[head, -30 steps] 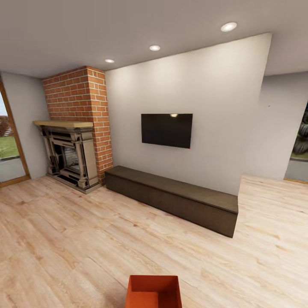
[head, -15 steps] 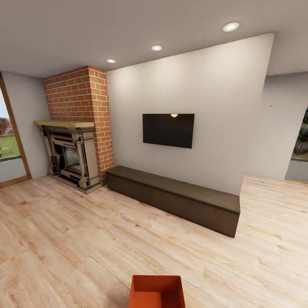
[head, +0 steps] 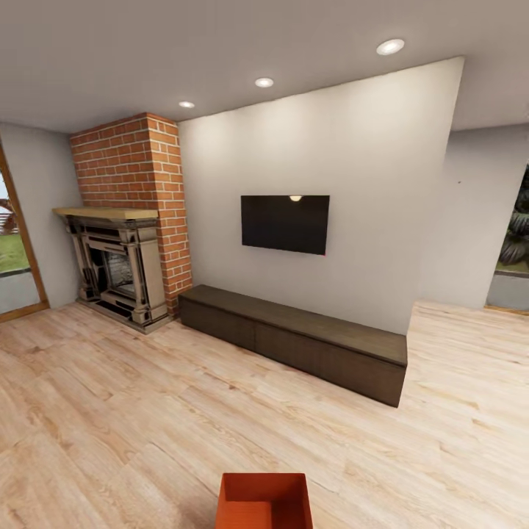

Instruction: Move the two storage containers from the living room to the garage. In the garage, place one container on the floor and stack the other container on top of it (either order is fine).

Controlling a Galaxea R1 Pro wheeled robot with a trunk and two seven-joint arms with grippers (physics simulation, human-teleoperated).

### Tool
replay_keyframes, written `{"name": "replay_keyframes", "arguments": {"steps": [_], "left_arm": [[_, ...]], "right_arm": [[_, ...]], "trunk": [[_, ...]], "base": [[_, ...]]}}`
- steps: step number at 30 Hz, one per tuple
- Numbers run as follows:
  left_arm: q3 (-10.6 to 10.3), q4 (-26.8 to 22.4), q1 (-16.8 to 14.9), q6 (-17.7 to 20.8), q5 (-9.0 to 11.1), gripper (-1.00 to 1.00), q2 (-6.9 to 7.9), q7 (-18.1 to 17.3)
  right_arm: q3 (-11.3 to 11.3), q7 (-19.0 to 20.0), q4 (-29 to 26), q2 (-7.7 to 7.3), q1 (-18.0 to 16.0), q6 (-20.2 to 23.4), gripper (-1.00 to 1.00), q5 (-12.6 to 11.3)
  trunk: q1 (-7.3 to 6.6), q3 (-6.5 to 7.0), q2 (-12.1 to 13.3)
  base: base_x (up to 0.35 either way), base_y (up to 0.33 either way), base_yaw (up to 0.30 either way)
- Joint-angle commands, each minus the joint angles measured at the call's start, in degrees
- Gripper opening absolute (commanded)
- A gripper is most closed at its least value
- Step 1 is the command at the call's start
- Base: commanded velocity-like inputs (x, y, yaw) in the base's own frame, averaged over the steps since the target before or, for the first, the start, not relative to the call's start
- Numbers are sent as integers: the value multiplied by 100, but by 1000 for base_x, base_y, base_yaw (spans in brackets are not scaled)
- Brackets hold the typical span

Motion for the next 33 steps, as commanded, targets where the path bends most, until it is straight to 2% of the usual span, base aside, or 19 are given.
{"name": "replay_keyframes", "arguments": {"steps": [1, 33], "left_arm": [[-5, 6, -5, -18, 29, 100, 1, -7], [-6, 6, -5, -18, 24, 100, 12, -11]], "right_arm": [[-49, -20, 17, -1, -8, -30, 100, 60], [-22, -28, 17, -36, -8, -12, 100, 61]], "trunk": [[1, -9, -6], [1, -9, -6]], "base": [[0, -114, -1], [5, -5, 0]]}}
